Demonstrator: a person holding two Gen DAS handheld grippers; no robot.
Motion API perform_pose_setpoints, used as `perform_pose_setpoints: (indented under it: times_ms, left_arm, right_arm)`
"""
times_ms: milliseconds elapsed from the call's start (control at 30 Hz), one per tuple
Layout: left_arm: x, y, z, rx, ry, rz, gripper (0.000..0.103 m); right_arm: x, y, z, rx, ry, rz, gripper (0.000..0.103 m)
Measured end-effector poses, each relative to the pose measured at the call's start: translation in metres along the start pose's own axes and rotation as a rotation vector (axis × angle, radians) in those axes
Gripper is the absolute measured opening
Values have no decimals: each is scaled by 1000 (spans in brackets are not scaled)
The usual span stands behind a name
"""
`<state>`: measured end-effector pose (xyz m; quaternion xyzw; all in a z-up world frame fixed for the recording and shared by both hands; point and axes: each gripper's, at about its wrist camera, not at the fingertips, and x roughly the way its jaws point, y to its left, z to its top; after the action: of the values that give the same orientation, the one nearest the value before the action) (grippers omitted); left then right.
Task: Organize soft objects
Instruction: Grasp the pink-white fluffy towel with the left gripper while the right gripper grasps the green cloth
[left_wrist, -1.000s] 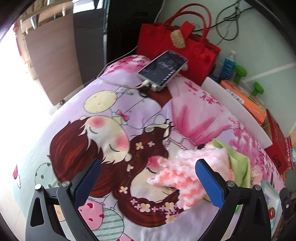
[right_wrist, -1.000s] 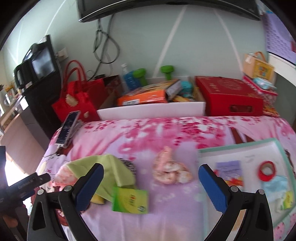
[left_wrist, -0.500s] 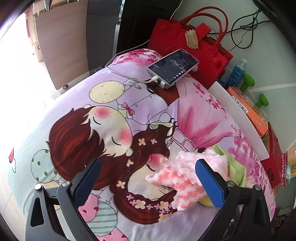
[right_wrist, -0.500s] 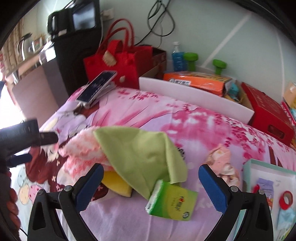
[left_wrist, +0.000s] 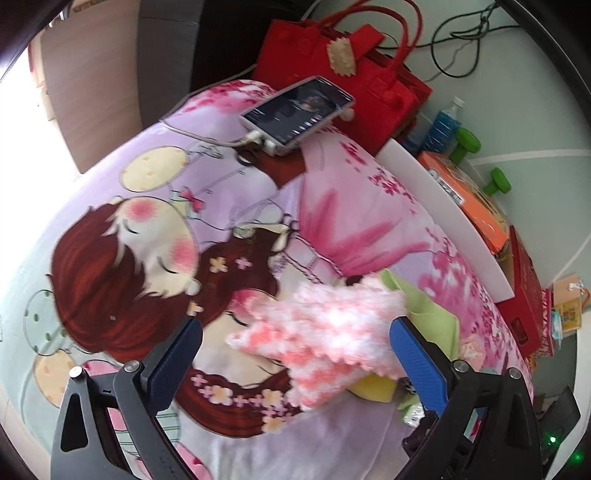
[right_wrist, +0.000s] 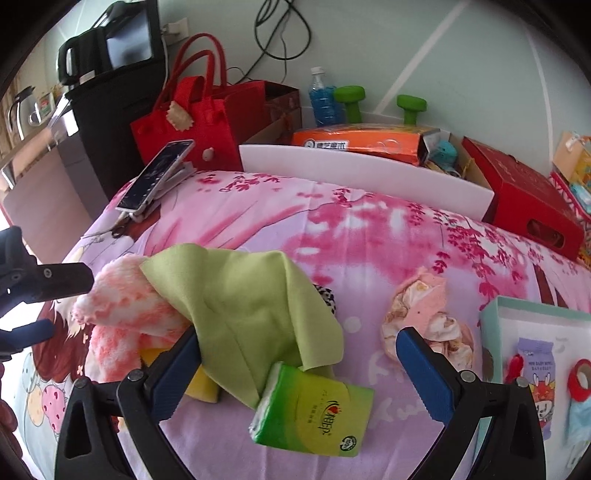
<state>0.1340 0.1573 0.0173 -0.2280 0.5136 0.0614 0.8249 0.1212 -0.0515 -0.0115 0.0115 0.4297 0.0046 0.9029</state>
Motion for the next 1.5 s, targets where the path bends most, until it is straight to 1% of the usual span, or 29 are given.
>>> perform_pose_setpoints:
  times_ms: [67,133,200,233,300,333,367,433,500,533,567,600,633,700,733,767,833,867,900,1000,1100,1233,1500]
  left_arm:
    - [2,-5,-1,7,10,-21,101]
    - [6,-12,-3,18,16,-26,101]
    - [11,-17,-5,33,24,-21,101]
    - [13,-20,-6,38,27,-20,101]
    - [17,-23,-7,37,36,-24,101]
    - [19,-23,-8,33,41,-26,100]
    - [21,-24,-8,30,45,-24,98]
    - [24,-26,-10,38,44,-1,83]
    - [24,-29,-11,48,41,8,77]
    - [25,-31,-11,51,43,4,72]
    - [26,-32,-12,54,46,-1,68]
    - [27,-34,-12,57,48,-3,60]
    - [27,-35,-13,61,49,-6,55]
    - [27,-37,-14,62,51,-19,50]
    - [27,-38,-14,64,51,-24,45]
    - [27,-39,-14,65,50,-27,42]
    - [28,-41,-14,57,48,-32,31]
    - [28,-40,-14,52,47,-36,30]
    - [27,-40,-15,47,46,-41,25]
    - [26,-41,-15,41,38,-51,17]
    - [23,-41,-16,24,30,-68,12]
    - [18,-41,-15,9,18,-86,9]
    - [0,-49,-14,20,-19,-135,8]
  right_arm:
    - [2,-3,-1,16,7,11,102]
    - [1,-3,0,20,4,21,99]
    - [1,-2,0,17,1,26,92]
    - [1,-2,-1,18,1,31,91]
    - [3,-2,-1,27,4,40,85]
    - [3,-3,-1,32,4,44,83]
    - [3,-4,-1,37,4,50,79]
    - [3,-5,-1,49,2,61,73]
    - [1,-7,0,55,-4,67,64]
    - [0,-7,0,57,-6,68,63]
    - [-1,-8,1,58,-8,69,58]
    - [-2,-9,0,62,-9,70,52]
    - [-2,-10,1,68,-10,74,49]
    - [-3,-14,1,82,-9,80,39]
    - [-3,-15,1,87,-8,85,37]
    - [-3,-17,1,92,-6,90,34]
    - [-4,-21,1,103,-7,98,28]
    - [-4,-22,1,106,-7,101,23]
    - [-5,-24,1,112,-8,108,19]
    - [-5,-29,1,128,-2,122,13]
    - [-6,-36,1,160,-1,138,11]
    - [-12,-46,2,203,-16,163,10]
    - [-34,-66,9,279,-66,214,9]
